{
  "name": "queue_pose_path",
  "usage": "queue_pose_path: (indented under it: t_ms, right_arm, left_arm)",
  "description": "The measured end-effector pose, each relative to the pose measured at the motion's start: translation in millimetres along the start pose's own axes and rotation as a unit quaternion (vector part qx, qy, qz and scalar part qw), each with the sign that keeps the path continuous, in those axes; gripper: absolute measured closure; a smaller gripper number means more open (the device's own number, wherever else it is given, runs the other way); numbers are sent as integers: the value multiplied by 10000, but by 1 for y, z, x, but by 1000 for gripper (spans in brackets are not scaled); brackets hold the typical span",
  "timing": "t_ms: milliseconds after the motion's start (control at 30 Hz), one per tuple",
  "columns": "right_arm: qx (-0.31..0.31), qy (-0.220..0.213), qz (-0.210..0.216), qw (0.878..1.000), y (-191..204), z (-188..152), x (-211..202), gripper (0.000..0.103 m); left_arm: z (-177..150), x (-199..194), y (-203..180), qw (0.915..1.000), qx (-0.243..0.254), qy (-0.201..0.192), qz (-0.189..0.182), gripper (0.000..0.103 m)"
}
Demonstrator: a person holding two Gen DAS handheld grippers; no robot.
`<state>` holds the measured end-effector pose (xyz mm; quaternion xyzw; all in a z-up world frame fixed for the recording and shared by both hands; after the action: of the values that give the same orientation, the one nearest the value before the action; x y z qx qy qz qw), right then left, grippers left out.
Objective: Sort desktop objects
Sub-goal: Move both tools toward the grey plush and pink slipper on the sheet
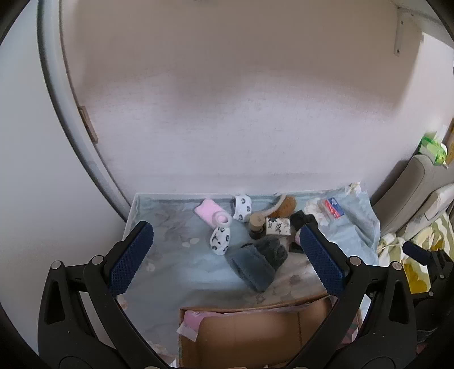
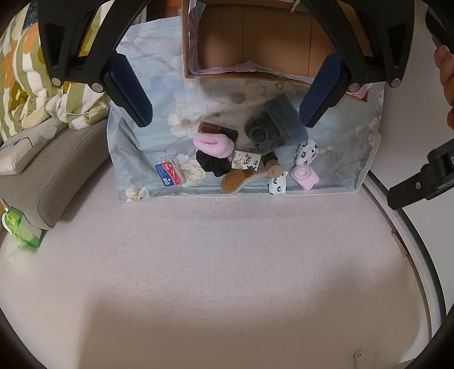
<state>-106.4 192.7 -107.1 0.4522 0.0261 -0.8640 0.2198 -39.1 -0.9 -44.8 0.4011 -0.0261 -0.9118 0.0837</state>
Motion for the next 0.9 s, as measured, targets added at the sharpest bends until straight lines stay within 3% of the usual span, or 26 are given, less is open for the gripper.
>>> queue_pose_path:
  t_ms: [200, 433, 633, 900]
  right_arm:
    - [-49, -12, 46, 10000, 2, -2, -3, 0]
    - [-32, 5, 75, 10000, 2, -3, -3, 0]
    - [-32, 30, 103, 9999, 3, -2, -2, 0]
    - [8, 103, 153, 9998, 3, -3, 3, 0]
  left_arm:
    - [-4, 0, 2, 9998, -90, 109, -147, 0]
    - [-8, 1, 4, 9999, -7, 156, -6, 0]
    - [-10, 3, 2, 9995, -77, 225, -217, 0]
    - [-10, 6, 3, 9999, 50, 137, 24, 0]
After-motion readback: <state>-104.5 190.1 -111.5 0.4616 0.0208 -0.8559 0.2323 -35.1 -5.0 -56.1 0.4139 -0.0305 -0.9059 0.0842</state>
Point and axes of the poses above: each gripper's, at about its wrist camera, not at the fingertips, and x roughly the way its jaws point, y to its left, z to its top, the point moved 8 cm from there along x, roughly the way its jaws point, and after that the axes turned 11 degrees about z, right-handed, at the moved point
